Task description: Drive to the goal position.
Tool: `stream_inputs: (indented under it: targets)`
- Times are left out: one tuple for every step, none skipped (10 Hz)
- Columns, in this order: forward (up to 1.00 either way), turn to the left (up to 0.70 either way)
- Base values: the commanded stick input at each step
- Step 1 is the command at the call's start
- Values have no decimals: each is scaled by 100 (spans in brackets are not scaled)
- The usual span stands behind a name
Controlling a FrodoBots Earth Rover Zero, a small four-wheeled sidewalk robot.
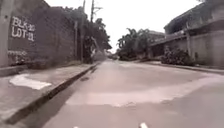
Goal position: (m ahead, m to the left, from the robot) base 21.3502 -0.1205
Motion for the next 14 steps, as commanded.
stream_inputs:
  targets:
    - [70, 0]
    - [70, 0]
    - [70, 0]
    - [70, 1]
    - [70, 18]
    - [70, 34]
    - [70, 29]
    - [70, 2]
    - [70, 0]
    - [70, 1]
    - [70, 1]
    - [70, 0]
    - [70, 2]
    - [70, 2]
